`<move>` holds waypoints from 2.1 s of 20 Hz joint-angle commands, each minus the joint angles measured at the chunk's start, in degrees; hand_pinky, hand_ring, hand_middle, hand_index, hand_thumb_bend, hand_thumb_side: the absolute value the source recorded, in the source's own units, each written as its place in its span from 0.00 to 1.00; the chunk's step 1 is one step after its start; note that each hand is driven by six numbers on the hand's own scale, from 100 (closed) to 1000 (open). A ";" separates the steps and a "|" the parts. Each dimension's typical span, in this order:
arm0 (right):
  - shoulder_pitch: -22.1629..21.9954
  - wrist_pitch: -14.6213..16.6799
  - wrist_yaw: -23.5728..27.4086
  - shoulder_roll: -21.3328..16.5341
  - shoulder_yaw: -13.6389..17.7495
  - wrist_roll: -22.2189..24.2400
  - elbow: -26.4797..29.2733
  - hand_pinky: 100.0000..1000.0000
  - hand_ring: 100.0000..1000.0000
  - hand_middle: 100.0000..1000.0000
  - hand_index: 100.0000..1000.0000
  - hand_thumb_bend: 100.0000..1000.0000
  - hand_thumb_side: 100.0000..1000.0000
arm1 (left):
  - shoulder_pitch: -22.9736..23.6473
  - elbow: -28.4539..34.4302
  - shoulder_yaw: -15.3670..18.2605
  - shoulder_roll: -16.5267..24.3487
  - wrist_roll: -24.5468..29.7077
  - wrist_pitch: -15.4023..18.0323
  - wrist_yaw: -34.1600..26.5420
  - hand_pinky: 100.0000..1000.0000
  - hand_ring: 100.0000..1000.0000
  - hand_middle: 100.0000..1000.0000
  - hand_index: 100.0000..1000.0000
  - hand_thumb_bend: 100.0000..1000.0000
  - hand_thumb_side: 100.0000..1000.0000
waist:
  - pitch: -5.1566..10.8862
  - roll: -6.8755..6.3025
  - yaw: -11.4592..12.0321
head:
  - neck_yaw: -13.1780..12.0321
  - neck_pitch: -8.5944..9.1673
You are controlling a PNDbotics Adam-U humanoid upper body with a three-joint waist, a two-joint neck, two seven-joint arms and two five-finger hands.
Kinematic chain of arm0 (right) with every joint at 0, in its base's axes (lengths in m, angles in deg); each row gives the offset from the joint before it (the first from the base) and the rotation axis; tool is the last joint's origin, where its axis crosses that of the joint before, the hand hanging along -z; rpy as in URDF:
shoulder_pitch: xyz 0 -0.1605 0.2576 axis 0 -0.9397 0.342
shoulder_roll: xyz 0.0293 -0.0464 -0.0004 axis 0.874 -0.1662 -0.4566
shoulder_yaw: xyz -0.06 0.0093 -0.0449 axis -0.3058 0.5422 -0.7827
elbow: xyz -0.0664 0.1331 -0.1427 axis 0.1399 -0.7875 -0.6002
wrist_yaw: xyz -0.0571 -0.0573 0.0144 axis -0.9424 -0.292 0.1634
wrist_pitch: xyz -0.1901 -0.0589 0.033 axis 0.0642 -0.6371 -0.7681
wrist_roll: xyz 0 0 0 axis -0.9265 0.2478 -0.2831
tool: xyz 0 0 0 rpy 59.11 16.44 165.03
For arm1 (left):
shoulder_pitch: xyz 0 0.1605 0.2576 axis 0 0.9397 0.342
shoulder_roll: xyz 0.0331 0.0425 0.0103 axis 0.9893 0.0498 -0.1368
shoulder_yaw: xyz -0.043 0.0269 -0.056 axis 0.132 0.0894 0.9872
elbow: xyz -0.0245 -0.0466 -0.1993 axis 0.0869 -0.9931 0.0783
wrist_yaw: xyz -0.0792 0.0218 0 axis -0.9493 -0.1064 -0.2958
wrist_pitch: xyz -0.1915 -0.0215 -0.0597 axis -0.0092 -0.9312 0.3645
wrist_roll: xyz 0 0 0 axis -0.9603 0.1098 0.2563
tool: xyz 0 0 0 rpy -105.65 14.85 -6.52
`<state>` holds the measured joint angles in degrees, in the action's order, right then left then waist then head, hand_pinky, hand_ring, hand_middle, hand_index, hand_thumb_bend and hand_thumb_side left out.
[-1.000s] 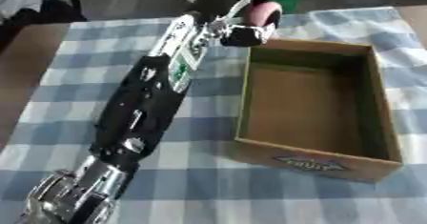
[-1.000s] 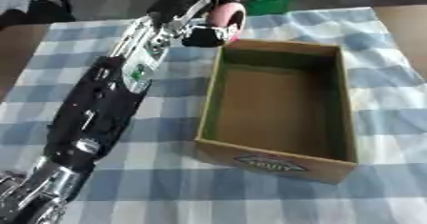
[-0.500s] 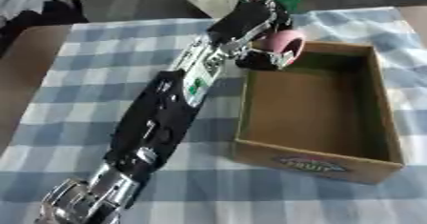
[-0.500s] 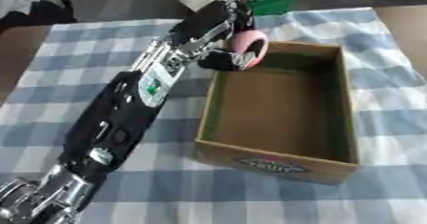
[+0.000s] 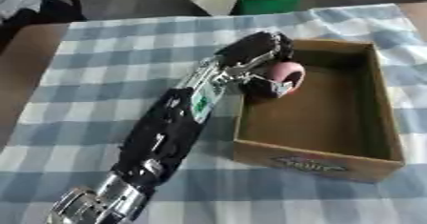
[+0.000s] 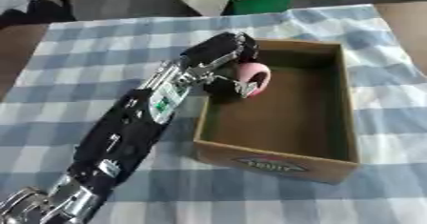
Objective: Pick up objects on the table and place them in the box.
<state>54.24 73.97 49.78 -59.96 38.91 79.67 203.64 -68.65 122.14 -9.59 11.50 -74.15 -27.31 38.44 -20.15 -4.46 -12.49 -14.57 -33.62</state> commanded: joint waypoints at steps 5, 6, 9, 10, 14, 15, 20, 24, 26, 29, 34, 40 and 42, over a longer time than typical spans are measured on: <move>1.07 -0.77 0.20 -0.70 0.12 0.09 0.84 0.87 0.96 0.76 1.00 0.00 1.00 | -0.16 0.72 -1.14 -0.68 -1.83 2.51 6.80 0.22 0.41 0.42 0.54 0.00 0.29 | 0.77 0.19 -0.31 | -0.35 0.54; 1.05 -0.84 0.19 -0.66 0.15 0.04 0.84 0.87 0.96 0.75 1.00 0.00 1.00 | -0.16 0.93 -1.24 -0.65 -1.93 2.91 8.11 0.22 0.43 0.47 0.61 0.00 0.29 | 0.78 0.17 -0.31 | -0.33 0.53; 0.99 -0.96 0.19 -0.59 0.20 -0.15 0.84 0.87 0.96 0.75 1.00 0.00 1.00 | -0.26 1.51 -1.28 -0.45 -1.90 3.16 12.30 0.28 0.52 0.58 0.75 0.24 0.33 | 0.83 0.17 -0.30 | -0.26 0.47; 1.00 -0.98 0.20 -0.57 0.20 -0.18 0.84 0.87 0.96 0.75 1.00 0.00 1.00 | -0.29 1.77 -1.23 -0.41 -2.04 3.00 13.61 0.34 0.58 0.63 0.81 0.44 0.39 | 0.84 0.18 -0.28 | -0.23 0.49; 1.00 -1.06 0.18 -0.48 0.19 -0.26 0.84 0.87 0.96 0.75 1.00 0.00 1.00 | -0.51 2.45 -1.06 -0.40 -3.20 2.18 17.18 0.38 0.66 0.71 0.87 0.67 0.46 | 0.84 0.24 -0.27 | -0.28 0.52; 1.00 -1.07 0.18 -0.46 0.18 -0.26 0.84 0.87 0.96 0.75 1.00 0.00 1.00 | -0.53 2.45 -1.04 -0.43 -3.45 2.12 17.62 0.38 0.66 0.71 0.87 0.67 0.46 | 0.84 0.25 -0.28 | -0.29 0.52; 0.92 -0.95 0.10 -0.34 0.19 -0.25 0.84 0.87 0.96 0.75 1.00 0.00 1.00 | -0.54 2.42 -0.79 -0.32 -4.13 1.46 18.79 0.40 0.69 0.73 0.90 0.83 0.52 | 0.92 0.32 -0.27 | -0.24 0.56; 0.83 -0.79 0.07 -0.39 0.24 -0.39 0.84 0.87 0.96 0.75 1.00 0.00 1.00 | -0.47 3.02 -0.14 -0.35 -5.67 0.35 17.67 0.38 0.66 0.70 0.86 0.79 0.56 | 1.06 0.40 -0.24 | -0.18 0.53; 0.77 -0.57 0.13 -0.52 0.37 -0.58 0.84 0.87 0.96 0.75 1.00 0.00 1.00 | -0.39 3.75 0.66 -0.32 -7.30 -0.66 16.15 0.38 0.64 0.68 0.84 0.80 0.57 | 1.15 0.43 -0.25 | -0.13 0.42; 0.49 0.57 0.71 -1.00 1.01 -1.48 0.84 0.86 0.95 0.75 1.00 0.00 1.00 | -0.33 5.04 2.73 -0.05 -9.80 -3.51 11.73 0.38 0.61 0.64 0.82 0.77 0.55 | 1.44 0.52 -0.17 | -0.04 0.07; -0.88 1.57 0.75 -1.50 2.33 -3.28 0.84 0.86 0.95 0.75 1.00 0.00 1.00 | -0.38 9.71 5.02 1.81 -10.06 -8.76 2.70 0.39 0.59 0.63 0.80 0.78 0.56 | 2.11 0.45 0.40 | 0.69 -0.75; -2.16 2.24 0.01 -2.17 3.39 -5.14 0.84 0.86 0.95 0.75 1.00 0.00 1.00 | 0.83 19.65 7.62 5.80 -10.85 -15.21 -7.84 0.38 0.58 0.60 0.76 0.77 0.58 | 2.99 0.46 2.02 | 2.53 -1.54; -2.70 2.34 -0.31 -2.34 3.72 -5.74 0.84 0.86 0.95 0.75 1.00 0.00 1.00 | 1.62 23.34 8.65 7.33 -11.46 -17.76 -11.81 0.38 0.56 0.58 0.74 0.71 0.59 | 3.37 0.53 2.82 | 3.49 -1.88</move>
<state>51.16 76.25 49.88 -60.25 41.85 74.47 203.64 -66.18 142.36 -1.93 16.77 -85.27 -43.61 28.95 -18.09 -4.44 -9.46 -11.61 -35.19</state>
